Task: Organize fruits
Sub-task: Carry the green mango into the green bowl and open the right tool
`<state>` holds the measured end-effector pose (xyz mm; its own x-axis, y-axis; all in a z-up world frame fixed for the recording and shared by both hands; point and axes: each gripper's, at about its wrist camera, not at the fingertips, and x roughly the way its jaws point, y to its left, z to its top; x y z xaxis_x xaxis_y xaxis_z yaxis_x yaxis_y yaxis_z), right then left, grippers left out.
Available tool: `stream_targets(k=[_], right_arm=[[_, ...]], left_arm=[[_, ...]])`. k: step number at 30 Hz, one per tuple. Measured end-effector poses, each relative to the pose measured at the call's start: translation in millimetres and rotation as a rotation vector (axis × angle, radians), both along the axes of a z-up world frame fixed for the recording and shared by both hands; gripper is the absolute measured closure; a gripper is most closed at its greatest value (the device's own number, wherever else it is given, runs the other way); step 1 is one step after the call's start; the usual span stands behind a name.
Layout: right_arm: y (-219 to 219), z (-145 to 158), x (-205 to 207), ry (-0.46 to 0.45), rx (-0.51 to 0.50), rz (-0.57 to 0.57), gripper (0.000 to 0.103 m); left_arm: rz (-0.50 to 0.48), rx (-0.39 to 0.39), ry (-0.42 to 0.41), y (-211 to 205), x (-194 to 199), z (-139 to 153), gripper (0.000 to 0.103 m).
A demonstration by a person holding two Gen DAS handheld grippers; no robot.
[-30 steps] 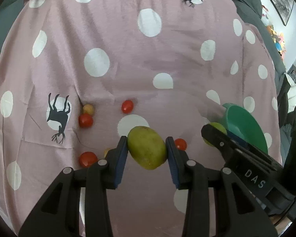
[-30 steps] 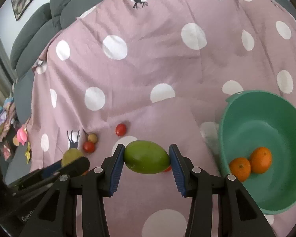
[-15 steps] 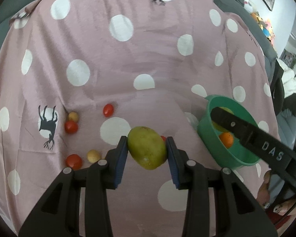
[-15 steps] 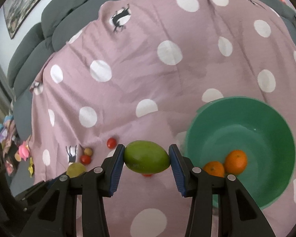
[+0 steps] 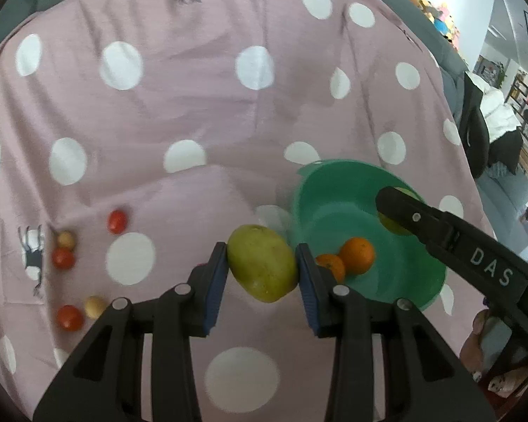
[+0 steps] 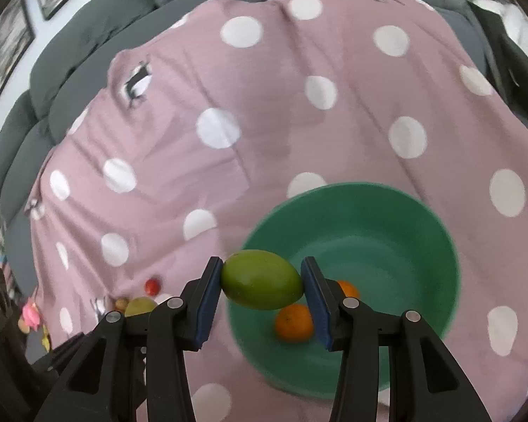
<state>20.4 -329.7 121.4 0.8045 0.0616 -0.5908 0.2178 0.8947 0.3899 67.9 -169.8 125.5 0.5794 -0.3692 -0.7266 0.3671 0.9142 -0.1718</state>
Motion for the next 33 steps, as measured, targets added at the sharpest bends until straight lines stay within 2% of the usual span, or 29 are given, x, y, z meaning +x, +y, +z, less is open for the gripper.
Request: stream_targets(k=[17,33], right_arm=[[-49.6,-15.3,-12.1,0.044,0.028,-0.178,0.055],[-68.6,-23.8,-14.7,0.086,0.035,-0.241,0.055]], left_arm=[[-0.085,0.036,0.022,-61.8,4.3,-8.9,0.064],[-0.15,0.061,0.069,-95.9,7.6,-25.0,0.064]])
